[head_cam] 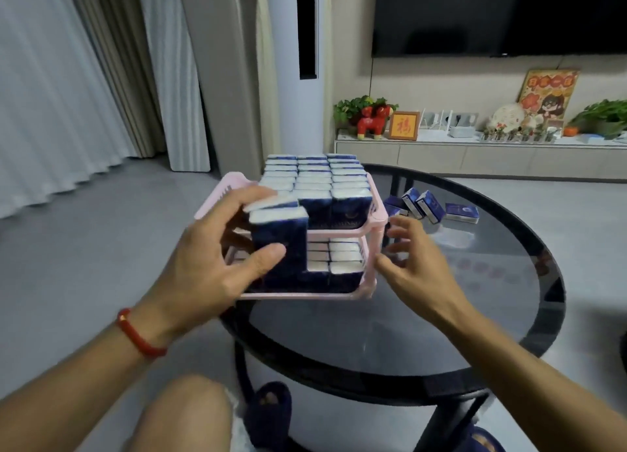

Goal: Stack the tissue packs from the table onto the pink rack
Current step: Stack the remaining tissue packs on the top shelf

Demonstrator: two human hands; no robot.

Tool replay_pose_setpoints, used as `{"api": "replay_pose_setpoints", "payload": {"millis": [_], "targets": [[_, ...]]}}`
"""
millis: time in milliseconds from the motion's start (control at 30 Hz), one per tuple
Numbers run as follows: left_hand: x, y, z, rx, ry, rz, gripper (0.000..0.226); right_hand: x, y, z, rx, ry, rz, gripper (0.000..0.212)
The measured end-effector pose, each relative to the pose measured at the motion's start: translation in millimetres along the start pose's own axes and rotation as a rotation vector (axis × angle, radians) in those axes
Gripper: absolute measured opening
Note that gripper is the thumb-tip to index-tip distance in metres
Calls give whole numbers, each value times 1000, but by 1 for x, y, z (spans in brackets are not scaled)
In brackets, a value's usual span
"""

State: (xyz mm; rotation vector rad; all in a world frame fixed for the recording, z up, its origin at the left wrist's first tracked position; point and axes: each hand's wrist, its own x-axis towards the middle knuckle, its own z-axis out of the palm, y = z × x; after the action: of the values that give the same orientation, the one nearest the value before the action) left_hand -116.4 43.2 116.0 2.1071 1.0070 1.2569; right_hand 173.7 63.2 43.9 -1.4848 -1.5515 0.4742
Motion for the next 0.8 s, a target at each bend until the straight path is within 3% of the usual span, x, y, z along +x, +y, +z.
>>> {"api": "replay_pose_setpoints", "payload": {"millis": [67,167,300,533,800], "targets": [[15,-2,-34,33,89,9,53,5,-1,11,0,-46,-6,56],[45,-21,-69,144,176,-14,50,12,2,22,-40,11,-9,36],[93,-55,-76,205,137,-140,47,14,3,25,-42,40,4,17],[147,-94,-44,159,14,-355,46,13,9,11,-31,98,46,9],[144,-107,-21,266,-19,-284,47,13,8,9,-41,72,34,10]]}}
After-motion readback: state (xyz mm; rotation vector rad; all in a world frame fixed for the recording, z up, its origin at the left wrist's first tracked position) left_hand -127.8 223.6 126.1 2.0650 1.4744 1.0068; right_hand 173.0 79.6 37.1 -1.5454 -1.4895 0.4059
